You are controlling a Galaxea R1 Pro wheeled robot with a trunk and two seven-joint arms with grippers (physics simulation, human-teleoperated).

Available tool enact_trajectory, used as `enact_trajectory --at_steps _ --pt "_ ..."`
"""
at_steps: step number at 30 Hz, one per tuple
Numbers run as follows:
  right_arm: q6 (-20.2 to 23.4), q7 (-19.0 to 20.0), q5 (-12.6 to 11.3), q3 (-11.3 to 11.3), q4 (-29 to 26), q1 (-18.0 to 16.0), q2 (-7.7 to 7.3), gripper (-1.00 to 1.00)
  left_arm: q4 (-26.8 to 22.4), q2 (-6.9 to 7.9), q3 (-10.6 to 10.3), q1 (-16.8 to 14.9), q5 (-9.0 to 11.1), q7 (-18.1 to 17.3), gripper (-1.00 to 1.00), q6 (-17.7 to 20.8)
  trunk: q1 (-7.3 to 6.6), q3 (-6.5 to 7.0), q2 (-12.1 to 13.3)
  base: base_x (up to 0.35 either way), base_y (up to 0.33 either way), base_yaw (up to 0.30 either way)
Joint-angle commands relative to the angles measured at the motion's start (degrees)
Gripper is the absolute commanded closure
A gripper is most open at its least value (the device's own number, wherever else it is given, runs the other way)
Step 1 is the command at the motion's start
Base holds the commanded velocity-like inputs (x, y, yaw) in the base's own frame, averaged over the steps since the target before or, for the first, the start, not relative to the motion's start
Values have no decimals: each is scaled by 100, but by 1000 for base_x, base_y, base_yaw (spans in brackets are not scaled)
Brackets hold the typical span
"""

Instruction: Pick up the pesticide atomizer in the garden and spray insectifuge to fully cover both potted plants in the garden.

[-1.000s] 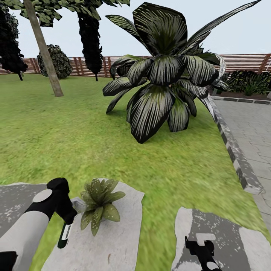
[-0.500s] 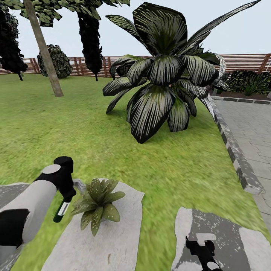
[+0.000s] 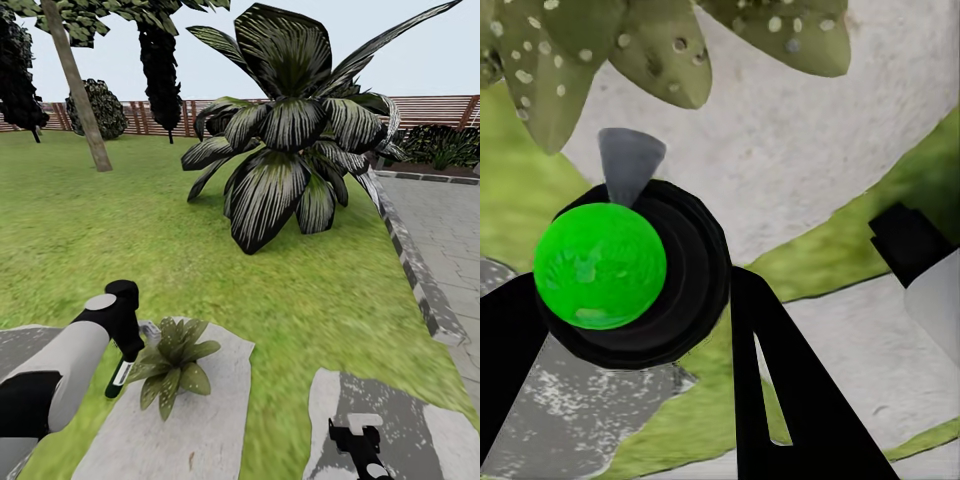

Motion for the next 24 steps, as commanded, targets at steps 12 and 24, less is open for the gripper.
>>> enact_trajectory --at_steps 12,24 --pt "-14 -18 -50 50 1 -2 1 -100 -45 -36 -30 -69 -54 -51 100 32 1 -5 -2 100 -75 181" --pt "-14 -18 -50 50 1 -2 9 -100 -56 -43 -23 -54 -82 -51 100 52 1 -5 -2 -11 -152 85"
